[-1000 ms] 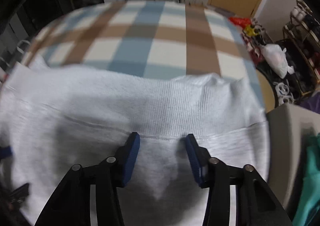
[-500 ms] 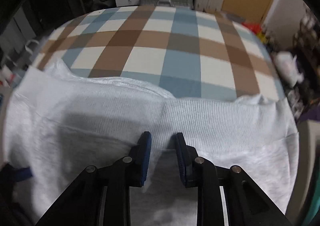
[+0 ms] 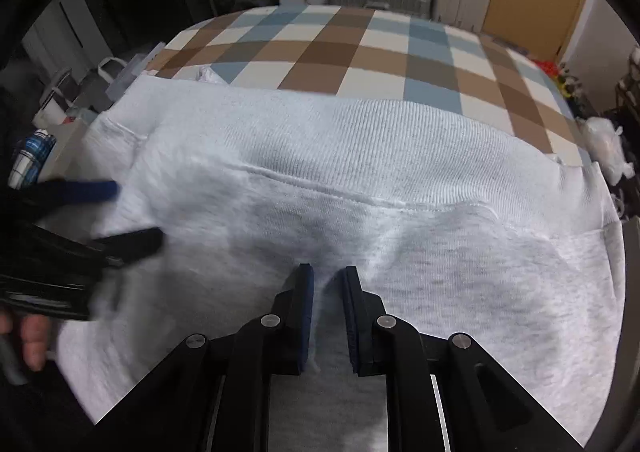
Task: Fold large clothes
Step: 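Smooth the folded hoodie flat with both grippers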
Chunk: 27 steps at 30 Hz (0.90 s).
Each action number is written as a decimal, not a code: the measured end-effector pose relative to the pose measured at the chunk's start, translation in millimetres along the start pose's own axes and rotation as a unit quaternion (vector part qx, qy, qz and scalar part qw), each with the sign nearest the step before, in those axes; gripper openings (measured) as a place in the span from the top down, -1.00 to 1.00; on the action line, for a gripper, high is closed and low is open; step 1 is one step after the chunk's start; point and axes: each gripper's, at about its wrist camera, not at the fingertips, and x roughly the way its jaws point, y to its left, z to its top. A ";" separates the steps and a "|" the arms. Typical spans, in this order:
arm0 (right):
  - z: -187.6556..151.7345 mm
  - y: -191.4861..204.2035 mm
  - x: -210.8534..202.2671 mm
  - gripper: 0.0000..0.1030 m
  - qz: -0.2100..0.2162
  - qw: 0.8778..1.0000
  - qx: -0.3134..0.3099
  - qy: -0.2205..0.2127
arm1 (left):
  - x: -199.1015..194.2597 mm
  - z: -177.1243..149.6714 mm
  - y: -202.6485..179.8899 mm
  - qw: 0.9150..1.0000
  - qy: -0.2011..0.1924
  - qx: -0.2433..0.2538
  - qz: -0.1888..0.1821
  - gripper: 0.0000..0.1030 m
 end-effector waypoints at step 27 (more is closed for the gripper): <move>-107.3 -81.0 -18.6 0.05 0.066 0.983 0.164 -0.058 | -5.0 -9.4 11.7 0.999 -0.036 -0.004 0.020 -0.99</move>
